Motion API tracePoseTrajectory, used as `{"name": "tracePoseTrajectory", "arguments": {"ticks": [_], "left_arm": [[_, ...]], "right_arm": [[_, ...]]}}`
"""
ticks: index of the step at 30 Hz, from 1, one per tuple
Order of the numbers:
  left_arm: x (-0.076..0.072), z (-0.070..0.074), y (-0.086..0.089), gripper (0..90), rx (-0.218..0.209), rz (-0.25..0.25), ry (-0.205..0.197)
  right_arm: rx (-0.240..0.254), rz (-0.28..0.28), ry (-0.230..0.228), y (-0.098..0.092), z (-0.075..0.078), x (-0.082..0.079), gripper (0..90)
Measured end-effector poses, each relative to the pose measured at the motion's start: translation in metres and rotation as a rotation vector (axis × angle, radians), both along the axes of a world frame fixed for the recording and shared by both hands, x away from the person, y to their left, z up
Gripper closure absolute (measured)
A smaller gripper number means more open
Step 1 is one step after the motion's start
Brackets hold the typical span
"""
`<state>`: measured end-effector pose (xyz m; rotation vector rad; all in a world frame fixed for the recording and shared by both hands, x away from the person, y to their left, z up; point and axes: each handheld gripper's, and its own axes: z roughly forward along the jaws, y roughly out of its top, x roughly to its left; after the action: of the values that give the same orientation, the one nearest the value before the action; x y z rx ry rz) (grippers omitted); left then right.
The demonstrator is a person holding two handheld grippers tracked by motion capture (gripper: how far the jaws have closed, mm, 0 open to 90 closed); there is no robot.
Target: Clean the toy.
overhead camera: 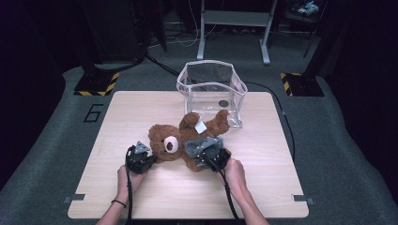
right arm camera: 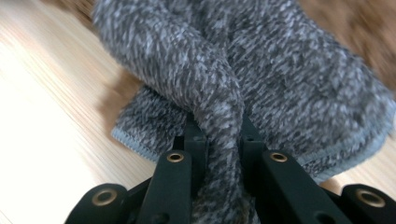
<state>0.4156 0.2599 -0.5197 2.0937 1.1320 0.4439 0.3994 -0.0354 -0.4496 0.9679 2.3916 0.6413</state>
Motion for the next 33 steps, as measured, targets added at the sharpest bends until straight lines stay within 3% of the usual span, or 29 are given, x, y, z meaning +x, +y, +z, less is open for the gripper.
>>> {"name": "tracePoseTrajectory", "arguments": {"ticks": [11,18,23,27,32,33], "left_arm": [[0.000,0.000,0.000,86.2,0.005,-0.001,0.002],[0.001,0.000,0.000,86.2,0.004,0.001,0.001],[0.000,0.001,0.000,85.3,0.013,0.006,0.004],[-0.003,0.005,0.000,76.3,0.016,0.014,0.002],[-0.012,0.018,0.000,50.2,0.028,0.028,-0.047],[-0.015,0.025,-0.001,46.4,0.026,0.036,-0.072]], "right_arm": [[0.031,-0.124,-0.006,-0.059,-0.004,-0.005,79.8],[0.041,-0.205,0.006,-0.082,-0.002,-0.004,79.7],[0.056,-0.225,0.007,-0.091,-0.003,-0.005,79.7],[0.058,-0.215,-0.001,-0.090,-0.001,-0.006,79.8],[0.059,-0.211,-0.001,-0.088,0.000,-0.004,79.7],[0.059,-0.210,-0.001,-0.088,0.000,-0.004,79.7]]}}
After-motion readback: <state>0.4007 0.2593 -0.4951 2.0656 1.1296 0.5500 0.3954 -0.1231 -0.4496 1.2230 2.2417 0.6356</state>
